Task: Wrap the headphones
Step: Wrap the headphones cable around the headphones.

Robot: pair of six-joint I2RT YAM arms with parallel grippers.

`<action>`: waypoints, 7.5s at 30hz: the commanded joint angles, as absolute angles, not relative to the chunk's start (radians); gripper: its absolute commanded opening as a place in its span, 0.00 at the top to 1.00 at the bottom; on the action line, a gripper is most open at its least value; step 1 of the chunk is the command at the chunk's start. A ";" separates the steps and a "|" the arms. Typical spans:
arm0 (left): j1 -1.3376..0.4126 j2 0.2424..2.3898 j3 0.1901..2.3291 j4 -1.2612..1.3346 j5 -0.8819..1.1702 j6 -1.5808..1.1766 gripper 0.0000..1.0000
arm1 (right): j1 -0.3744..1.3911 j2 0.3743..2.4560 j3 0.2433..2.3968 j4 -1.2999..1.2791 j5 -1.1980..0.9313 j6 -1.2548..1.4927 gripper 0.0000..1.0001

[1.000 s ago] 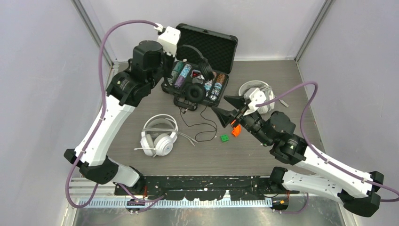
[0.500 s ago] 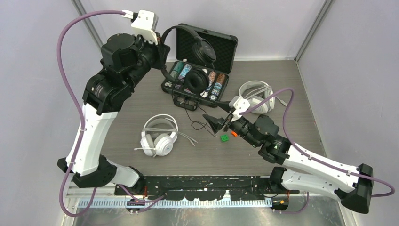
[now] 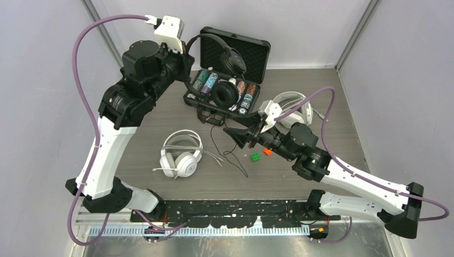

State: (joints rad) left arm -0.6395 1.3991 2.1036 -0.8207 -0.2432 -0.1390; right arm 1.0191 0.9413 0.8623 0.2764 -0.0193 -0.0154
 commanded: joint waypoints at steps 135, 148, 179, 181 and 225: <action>-0.408 1.473 2.004 -0.896 -0.248 -0.126 1.00 | 0.991 0.839 1.180 -0.442 0.026 0.250 1.00; -0.408 1.363 1.912 -0.821 -0.109 -0.114 1.00 | 0.990 0.938 0.865 -0.743 0.389 0.793 0.85; -0.408 1.283 1.904 -0.874 0.246 -0.224 1.00 | 0.990 0.916 0.867 0.225 -0.289 -0.198 0.27; -0.408 1.276 1.901 -0.868 0.273 -0.238 1.00 | 0.990 0.945 0.870 0.219 -0.327 -0.190 0.27; -0.408 1.246 1.921 -0.873 0.681 -0.248 1.00 | 0.888 1.019 0.803 0.419 -0.274 -0.094 1.00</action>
State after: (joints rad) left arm -0.4118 1.2675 1.8832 -0.8600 0.5468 -0.3042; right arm 0.9169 1.0145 0.7414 0.3660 -0.2638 -0.0765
